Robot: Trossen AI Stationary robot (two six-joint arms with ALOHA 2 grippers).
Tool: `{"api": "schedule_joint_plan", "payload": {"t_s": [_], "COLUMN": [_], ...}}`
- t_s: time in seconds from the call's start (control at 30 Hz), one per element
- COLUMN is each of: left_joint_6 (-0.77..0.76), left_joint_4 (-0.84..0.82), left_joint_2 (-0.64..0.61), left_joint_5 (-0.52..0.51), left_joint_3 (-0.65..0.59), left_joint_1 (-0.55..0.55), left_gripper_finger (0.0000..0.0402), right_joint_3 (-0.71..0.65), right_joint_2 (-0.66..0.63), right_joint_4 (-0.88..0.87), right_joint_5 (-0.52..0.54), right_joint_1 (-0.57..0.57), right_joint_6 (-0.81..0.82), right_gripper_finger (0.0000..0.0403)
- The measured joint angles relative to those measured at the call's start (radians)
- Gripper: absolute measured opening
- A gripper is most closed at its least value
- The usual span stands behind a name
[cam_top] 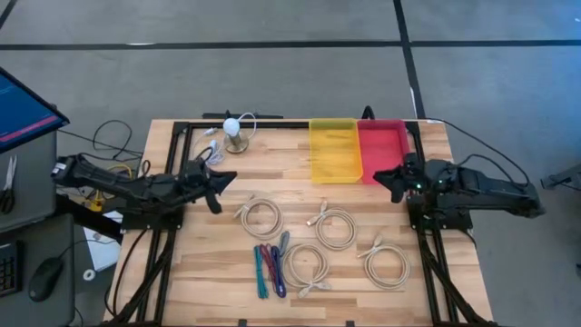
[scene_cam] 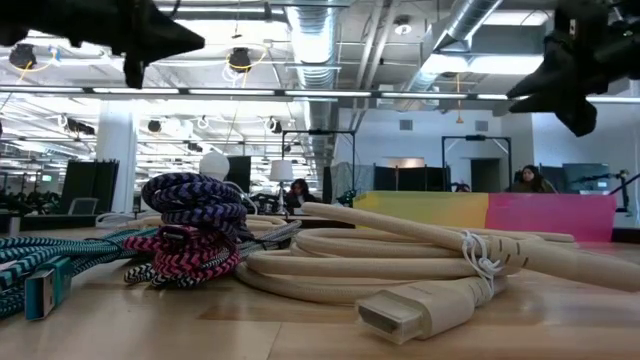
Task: Pick & Place USB Port
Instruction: Put the white HDMI cable into the red bin
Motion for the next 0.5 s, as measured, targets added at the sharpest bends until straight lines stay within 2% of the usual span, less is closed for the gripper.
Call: {"api": "schedule_joint_plan", "payload": {"t_s": [0.2, 0.4, 0.5], "left_joint_6": [0.002, 0.002, -0.005], "left_joint_4": [0.024, 0.080, 0.085], "left_joint_2": [0.101, 0.121, 0.119], "left_joint_5": [-0.002, 0.008, 0.008], "left_joint_3": [0.049, 0.053, 0.053], "left_joint_1": [0.035, 0.050, 0.050], "left_gripper_finger": [0.0006, 0.0006, 0.0006], "right_joint_3": [0.098, 0.152, 0.177], "right_joint_2": [0.102, 0.125, 0.125], "right_joint_4": [-0.088, -0.089, -0.101], "right_joint_5": [-0.133, -0.261, -0.361], "right_joint_1": [0.000, 0.000, 0.000], "right_joint_6": [-0.053, -0.141, -0.141], "right_gripper_finger": [0.0107, 0.0107, 0.0107]}}
